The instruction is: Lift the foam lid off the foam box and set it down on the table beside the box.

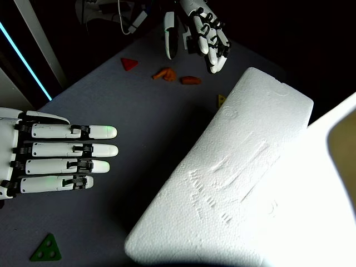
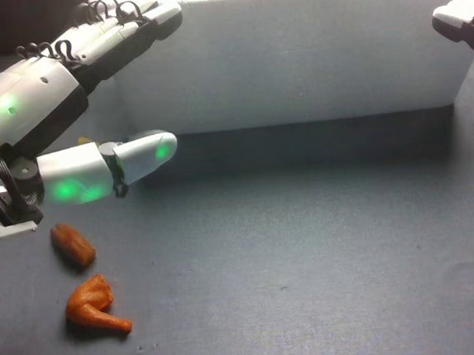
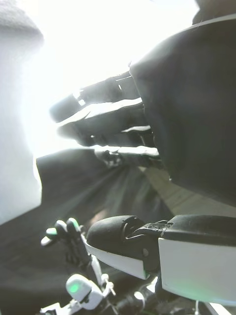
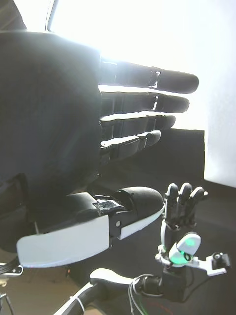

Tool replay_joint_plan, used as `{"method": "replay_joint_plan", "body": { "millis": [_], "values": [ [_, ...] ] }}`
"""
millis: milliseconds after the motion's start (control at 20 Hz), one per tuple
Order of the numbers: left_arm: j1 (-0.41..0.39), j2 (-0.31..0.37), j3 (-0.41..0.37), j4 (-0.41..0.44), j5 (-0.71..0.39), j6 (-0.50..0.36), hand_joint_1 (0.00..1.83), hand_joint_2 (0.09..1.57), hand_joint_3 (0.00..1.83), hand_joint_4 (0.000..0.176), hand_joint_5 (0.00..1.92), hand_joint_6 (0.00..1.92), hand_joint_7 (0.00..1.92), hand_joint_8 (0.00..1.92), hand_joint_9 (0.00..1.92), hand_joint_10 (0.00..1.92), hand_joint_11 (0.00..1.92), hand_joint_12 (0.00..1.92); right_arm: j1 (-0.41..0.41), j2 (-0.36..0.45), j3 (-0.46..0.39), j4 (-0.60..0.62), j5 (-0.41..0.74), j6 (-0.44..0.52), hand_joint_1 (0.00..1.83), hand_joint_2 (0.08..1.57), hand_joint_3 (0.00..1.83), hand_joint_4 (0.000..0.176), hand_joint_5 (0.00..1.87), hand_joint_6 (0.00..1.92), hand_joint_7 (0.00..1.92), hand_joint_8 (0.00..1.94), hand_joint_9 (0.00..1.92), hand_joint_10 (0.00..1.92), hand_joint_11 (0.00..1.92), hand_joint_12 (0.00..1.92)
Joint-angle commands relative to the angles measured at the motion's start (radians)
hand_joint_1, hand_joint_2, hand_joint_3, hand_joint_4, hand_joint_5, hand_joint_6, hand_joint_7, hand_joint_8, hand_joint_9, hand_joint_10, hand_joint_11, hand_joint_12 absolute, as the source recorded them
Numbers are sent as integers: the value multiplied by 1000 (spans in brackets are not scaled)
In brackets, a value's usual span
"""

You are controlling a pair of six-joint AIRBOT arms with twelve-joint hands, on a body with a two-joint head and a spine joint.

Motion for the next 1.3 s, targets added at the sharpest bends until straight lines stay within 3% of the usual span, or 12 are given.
{"method": "replay_joint_plan", "body": {
  "millis": [0,100,150,250,300,400,450,600,800,900,1000,1250],
  "values": [
    [-12,0,1,-16,-118,0,371,1244,23,92,39,7,0,0,0,0,0,0,12,4,7,11,121,-1,718,1337,27,0,0,0,0,0,0,1,0,1131],
    [-12,0,1,-16,-118,0,305,1245,15,89,4,0,0,0,0,0,0,0,11,4,7,16,121,-3,613,1324,1,0,0,0,0,0,0,0,0,1337],
    [-12,1,1,-16,-119,0,293,1229,6,81,0,0,0,0,0,0,0,0,11,4,7,18,121,-5,609,1299,0,0,0,0,0,0,0,0,0,1190],
    [-11,3,0,-17,-124,4,280,1200,0,64,0,0,0,0,0,0,0,0,11,4,7,26,125,-14,632,1306,1,0,0,0,0,0,0,0,0,136],
    [-11,4,0,-21,-128,7,291,1189,0,43,0,0,0,0,0,0,0,0,11,4,8,32,130,-17,557,1277,5,0,0,0,0,0,0,0,0,278],
    [-13,8,0,-36,-137,17,257,1173,0,56,0,0,0,0,0,0,0,0,11,4,8,50,144,-26,571,1295,0,0,0,0,0,0,0,0,0,749],
    [-13,10,0,-51,-145,22,271,1166,0,51,0,0,0,0,0,0,0,0,11,4,9,65,156,-33,539,1296,0,0,0,0,0,0,0,0,0,676],
    [-15,10,0,-90,-179,40,326,1150,0,31,0,0,0,0,0,0,0,0,10,4,10,103,185,-54,600,1288,2,0,0,0,0,0,0,0,0,18],
    [-20,5,8,-154,-206,68,370,1143,0,69,0,0,0,0,0,0,0,0,8,2,15,159,224,-83,347,1231,0,0,0,0,0,0,0,0,0,0],
    [-20,-2,21,-181,-207,76,352,1135,0,57,0,0,0,0,0,0,0,0,8,0,21,183,229,-99,376,1209,0,0,0,0,0,0,0,0,0,0],
    [-24,-1,28,-198,-193,95,397,1119,0,82,0,0,0,0,0,0,0,0,9,0,24,196,227,-121,379,1179,0,4,0,0,0,0,0,0,0,0],
    [-40,2,41,-257,-169,156,408,1094,0,78,0,0,0,0,0,0,0,0,32,2,24,251,211,-217,346,1200,0,0,0,0,0,0,0,0,0,0]
  ]
}}
